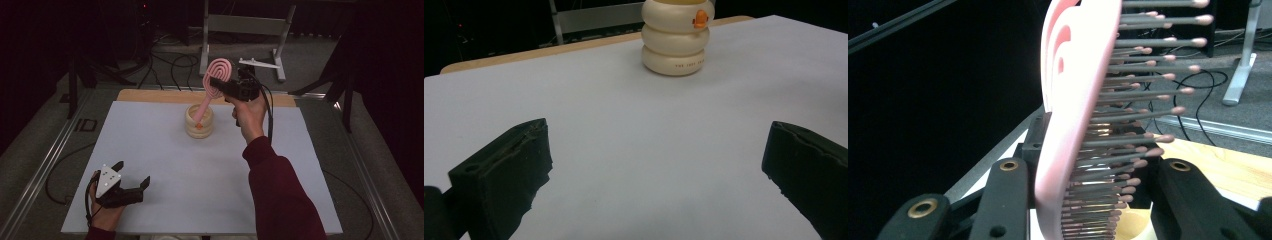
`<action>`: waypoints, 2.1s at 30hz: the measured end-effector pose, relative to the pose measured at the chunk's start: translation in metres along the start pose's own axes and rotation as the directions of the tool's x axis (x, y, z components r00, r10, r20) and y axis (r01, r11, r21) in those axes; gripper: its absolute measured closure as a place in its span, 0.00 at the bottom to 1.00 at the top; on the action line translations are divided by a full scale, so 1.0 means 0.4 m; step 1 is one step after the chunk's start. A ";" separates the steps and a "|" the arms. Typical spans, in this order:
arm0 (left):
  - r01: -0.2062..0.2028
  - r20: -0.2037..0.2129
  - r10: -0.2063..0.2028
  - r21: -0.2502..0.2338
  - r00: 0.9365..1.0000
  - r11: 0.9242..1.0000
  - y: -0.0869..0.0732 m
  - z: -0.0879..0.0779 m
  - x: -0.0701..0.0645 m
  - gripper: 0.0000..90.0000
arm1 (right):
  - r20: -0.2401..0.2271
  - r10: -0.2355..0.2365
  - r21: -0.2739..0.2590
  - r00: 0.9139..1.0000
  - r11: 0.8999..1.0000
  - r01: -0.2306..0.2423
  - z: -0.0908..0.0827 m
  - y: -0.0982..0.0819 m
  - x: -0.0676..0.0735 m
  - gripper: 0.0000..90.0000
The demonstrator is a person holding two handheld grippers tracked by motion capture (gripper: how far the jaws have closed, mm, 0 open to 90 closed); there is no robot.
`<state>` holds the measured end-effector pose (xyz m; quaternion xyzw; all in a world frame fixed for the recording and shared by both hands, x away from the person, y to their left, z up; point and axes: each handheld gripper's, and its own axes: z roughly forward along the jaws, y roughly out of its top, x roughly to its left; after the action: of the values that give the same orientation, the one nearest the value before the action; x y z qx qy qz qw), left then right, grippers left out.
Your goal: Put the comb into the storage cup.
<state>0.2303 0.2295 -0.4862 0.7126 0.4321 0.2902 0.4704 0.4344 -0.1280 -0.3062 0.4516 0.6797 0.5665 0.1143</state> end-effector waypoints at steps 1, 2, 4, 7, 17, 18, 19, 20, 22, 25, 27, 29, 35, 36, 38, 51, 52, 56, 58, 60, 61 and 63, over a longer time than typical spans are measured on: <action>0.000 -0.001 0.000 0.000 1.000 1.000 0.000 0.000 0.000 0.00 | 0.001 0.001 -0.003 1.000 1.000 -0.001 0.001 0.000 -0.001 0.71; -0.001 -0.001 0.001 0.001 1.000 1.000 0.000 0.000 0.000 0.00 | 0.003 0.002 -0.006 1.000 1.000 -0.002 0.002 -0.001 -0.001 0.71; 0.000 0.000 0.000 -0.001 1.000 1.000 0.000 0.000 0.000 0.00 | 0.007 0.004 -0.008 1.000 1.000 -0.004 0.005 -0.001 -0.002 0.71; 0.000 0.000 0.000 -0.001 1.000 1.000 0.000 -0.001 0.000 0.00 | 0.013 0.005 -0.013 1.000 1.000 -0.005 0.008 -0.001 -0.004 0.71; -0.003 -0.002 0.003 -0.002 1.000 1.000 0.001 -0.002 0.000 0.00 | 0.018 0.010 -0.027 1.000 1.000 -0.009 0.017 -0.006 -0.013 0.71; -0.002 -0.002 0.002 -0.002 1.000 1.000 0.000 -0.001 0.000 0.00 | 0.018 0.009 -0.030 1.000 1.000 -0.008 0.017 -0.007 -0.014 0.71; -0.003 -0.002 0.003 -0.002 1.000 1.000 0.000 -0.001 0.000 0.00 | 0.018 0.008 -0.032 1.000 0.999 -0.007 0.018 -0.008 -0.014 0.71; -0.003 -0.002 0.003 -0.002 1.000 1.000 0.000 -0.001 0.000 0.00 | 0.019 0.008 -0.033 1.000 0.999 -0.007 0.019 -0.009 -0.013 0.71; -0.002 -0.002 0.002 -0.002 1.000 1.000 0.000 -0.001 0.000 0.00 | 0.022 0.007 -0.033 1.000 0.999 -0.006 0.022 -0.010 -0.014 0.71; -0.002 -0.001 0.002 -0.002 1.000 1.000 0.000 -0.001 0.000 0.00 | 0.023 0.007 -0.037 1.000 0.999 -0.006 0.026 -0.012 -0.014 0.71; -0.004 -0.001 0.004 -0.002 1.000 1.000 0.000 -0.001 -0.001 0.00 | 0.026 0.008 -0.040 1.000 0.999 -0.007 0.030 -0.014 -0.015 0.71; -0.004 -0.001 0.004 -0.002 1.000 1.000 0.000 -0.001 -0.001 0.00 | 0.029 0.011 -0.040 1.000 0.999 -0.010 0.035 -0.017 -0.017 0.71; -0.003 -0.001 0.003 -0.005 1.000 1.000 0.001 -0.003 0.000 0.00 | 0.051 0.014 -0.035 0.999 0.999 -0.012 0.049 -0.025 -0.026 0.71; -0.003 -0.001 0.003 -0.005 1.000 1.000 0.001 -0.003 0.001 0.00 | 0.052 0.017 -0.038 0.999 0.999 -0.015 0.050 -0.025 -0.028 0.71; -0.002 0.000 0.002 -0.004 1.000 1.000 0.001 -0.003 0.001 0.00 | 0.053 0.020 -0.042 0.998 0.999 -0.018 0.052 -0.025 -0.030 0.71; 0.002 -0.003 -0.002 -0.008 1.000 1.000 0.000 -0.004 0.003 0.00 | 0.084 0.034 -0.056 0.996 0.998 -0.030 0.067 -0.029 -0.049 0.71; 0.002 -0.003 -0.002 -0.008 1.000 1.000 0.000 -0.004 0.003 0.00 | 0.084 0.034 -0.056 0.996 0.998 -0.030 0.067 -0.029 -0.049 0.71; 0.004 -0.003 -0.004 -0.009 1.000 1.000 -0.001 -0.004 0.004 0.00 | 0.089 0.036 -0.056 0.995 0.998 -0.031 0.073 -0.032 -0.055 0.71; 0.005 -0.004 -0.005 -0.010 1.000 1.000 -0.001 -0.005 0.005 0.00 | 0.094 0.040 -0.060 0.995 0.998 -0.034 0.077 -0.034 -0.059 0.71; 0.004 -0.004 -0.004 -0.009 1.000 1.000 -0.002 -0.006 0.006 0.00 | 0.098 0.048 -0.063 0.994 0.997 -0.042 0.079 -0.037 -0.064 0.71; 0.006 -0.006 -0.006 -0.011 1.000 1.000 -0.002 -0.006 0.006 0.00 | 0.105 0.052 -0.065 0.993 0.997 -0.046 0.081 -0.039 -0.069 0.71; 0.006 -0.006 -0.006 -0.012 1.000 1.000 -0.001 -0.007 0.006 0.00 | 0.107 0.061 -0.067 0.992 0.996 -0.055 0.083 -0.042 -0.072 0.71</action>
<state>0.2290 0.2331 -0.4857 0.7076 0.4338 0.2936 0.4742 0.4646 -0.1264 -0.3422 0.4974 0.6406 0.5657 0.1490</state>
